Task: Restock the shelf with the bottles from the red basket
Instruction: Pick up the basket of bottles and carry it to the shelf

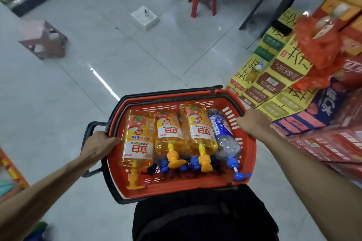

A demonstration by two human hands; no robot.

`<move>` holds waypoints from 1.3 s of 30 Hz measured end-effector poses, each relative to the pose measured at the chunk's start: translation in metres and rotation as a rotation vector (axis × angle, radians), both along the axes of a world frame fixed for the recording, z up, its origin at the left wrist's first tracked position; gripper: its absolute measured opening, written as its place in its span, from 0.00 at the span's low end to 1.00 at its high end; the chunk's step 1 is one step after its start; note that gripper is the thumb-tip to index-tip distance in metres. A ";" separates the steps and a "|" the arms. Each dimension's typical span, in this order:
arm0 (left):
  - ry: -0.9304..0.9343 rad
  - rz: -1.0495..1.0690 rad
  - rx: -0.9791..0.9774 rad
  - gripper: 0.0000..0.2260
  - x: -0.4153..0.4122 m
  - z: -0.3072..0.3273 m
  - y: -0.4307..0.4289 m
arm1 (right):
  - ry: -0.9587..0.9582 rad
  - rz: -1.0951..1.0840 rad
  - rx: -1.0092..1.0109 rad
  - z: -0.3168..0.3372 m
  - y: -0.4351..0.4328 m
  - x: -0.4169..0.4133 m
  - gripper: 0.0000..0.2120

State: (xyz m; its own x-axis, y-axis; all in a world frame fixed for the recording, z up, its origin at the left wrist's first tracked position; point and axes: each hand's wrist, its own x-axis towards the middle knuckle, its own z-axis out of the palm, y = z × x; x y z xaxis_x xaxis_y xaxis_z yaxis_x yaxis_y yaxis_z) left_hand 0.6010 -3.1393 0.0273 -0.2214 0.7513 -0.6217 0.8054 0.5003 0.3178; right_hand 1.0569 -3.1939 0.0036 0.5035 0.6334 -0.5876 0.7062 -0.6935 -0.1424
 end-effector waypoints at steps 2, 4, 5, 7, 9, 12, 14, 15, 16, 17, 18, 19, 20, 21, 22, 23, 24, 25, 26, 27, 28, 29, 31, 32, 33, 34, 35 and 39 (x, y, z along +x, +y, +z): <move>0.005 0.026 0.013 0.13 0.005 -0.002 0.034 | 0.023 0.013 0.020 -0.007 0.045 0.006 0.17; 0.023 0.050 0.026 0.13 0.013 -0.001 0.074 | 0.038 0.038 0.034 -0.011 0.095 0.012 0.17; 0.037 0.064 0.023 0.12 0.016 0.000 0.094 | 0.040 0.057 0.037 -0.012 0.121 0.017 0.17; 0.045 0.095 0.012 0.11 0.022 0.004 0.130 | 0.043 0.093 0.034 -0.010 0.173 0.022 0.18; 0.046 0.134 0.008 0.11 0.025 0.005 0.164 | 0.036 0.128 0.025 -0.008 0.226 0.028 0.19; 0.054 0.186 0.019 0.11 0.027 0.006 0.207 | 0.027 0.192 0.015 -0.003 0.295 0.029 0.18; 0.063 0.208 0.009 0.12 0.025 0.008 0.238 | 0.056 0.193 0.002 -0.003 0.338 0.027 0.18; 0.062 0.221 0.002 0.12 0.023 0.008 0.254 | 0.070 0.195 -0.005 -0.005 0.361 0.025 0.19; 0.055 0.227 -0.003 0.13 0.022 0.006 0.267 | 0.088 0.186 -0.015 -0.007 0.376 0.025 0.20; 0.056 0.237 -0.006 0.13 0.019 0.005 0.281 | 0.099 0.188 -0.023 -0.011 0.396 0.022 0.20; 0.060 0.261 -0.005 0.12 0.013 0.001 0.298 | 0.100 0.208 -0.028 -0.014 0.421 0.015 0.20; 0.064 0.274 -0.008 0.12 0.007 -0.003 0.315 | 0.086 0.233 -0.026 -0.017 0.445 0.007 0.20; 0.054 0.284 -0.013 0.12 0.001 -0.008 0.334 | 0.072 0.258 -0.016 -0.019 0.470 -0.002 0.20; 0.041 0.292 -0.019 0.12 -0.006 -0.013 0.354 | 0.052 0.278 -0.008 -0.021 0.497 -0.011 0.20; 0.024 0.305 -0.023 0.12 -0.013 -0.017 0.375 | 0.033 0.292 -0.001 -0.021 0.523 -0.021 0.20; 0.010 0.312 -0.018 0.12 -0.022 -0.021 0.398 | 0.012 0.308 0.003 -0.021 0.549 -0.030 0.20; 0.005 0.314 -0.009 0.14 -0.032 -0.025 0.422 | -0.009 0.321 0.000 -0.021 0.574 -0.039 0.20; 0.004 0.309 -0.007 0.15 -0.042 -0.029 0.447 | -0.025 0.327 -0.011 -0.022 0.597 -0.047 0.20; -0.002 0.302 -0.010 0.15 -0.053 -0.030 0.472 | -0.028 0.320 -0.024 -0.023 0.620 -0.055 0.21; -0.017 0.294 -0.013 0.14 -0.064 -0.031 0.497 | -0.031 0.307 -0.038 -0.024 0.642 -0.063 0.23; -0.029 0.290 -0.018 0.13 -0.074 -0.031 0.522 | -0.041 0.295 -0.042 -0.024 0.664 -0.072 0.25; -0.040 0.286 -0.022 0.12 -0.083 -0.031 0.545 | -0.047 0.297 -0.036 -0.026 0.687 -0.079 0.26; -0.061 0.302 -0.029 0.11 -0.099 -0.031 0.590 | -0.058 0.317 -0.031 -0.023 0.735 -0.096 0.24; -0.070 0.315 -0.035 0.11 -0.107 -0.030 0.611 | -0.063 0.324 -0.024 -0.018 0.760 -0.106 0.22; -0.075 0.324 -0.045 0.11 -0.114 -0.031 0.633 | -0.065 0.330 -0.020 -0.018 0.783 -0.114 0.21; -0.077 0.334 -0.053 0.11 -0.121 -0.032 0.654 | -0.066 0.332 -0.021 -0.018 0.804 -0.121 0.20; -0.075 0.336 -0.058 0.11 -0.127 -0.033 0.676 | -0.067 0.333 -0.025 -0.020 0.826 -0.127 0.20; -0.059 0.357 -0.079 0.11 -0.142 -0.043 0.763 | -0.072 0.364 -0.052 -0.035 0.920 -0.144 0.20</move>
State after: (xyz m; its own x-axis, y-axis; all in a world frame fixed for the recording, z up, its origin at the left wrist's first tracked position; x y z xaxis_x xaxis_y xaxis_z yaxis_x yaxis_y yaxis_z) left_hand 0.4593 -2.3761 -0.0160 -0.4232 0.5821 -0.6943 0.5568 0.7716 0.3075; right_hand 0.9128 -2.2742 -0.0309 0.2923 0.7488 -0.5949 0.9149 -0.4001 -0.0541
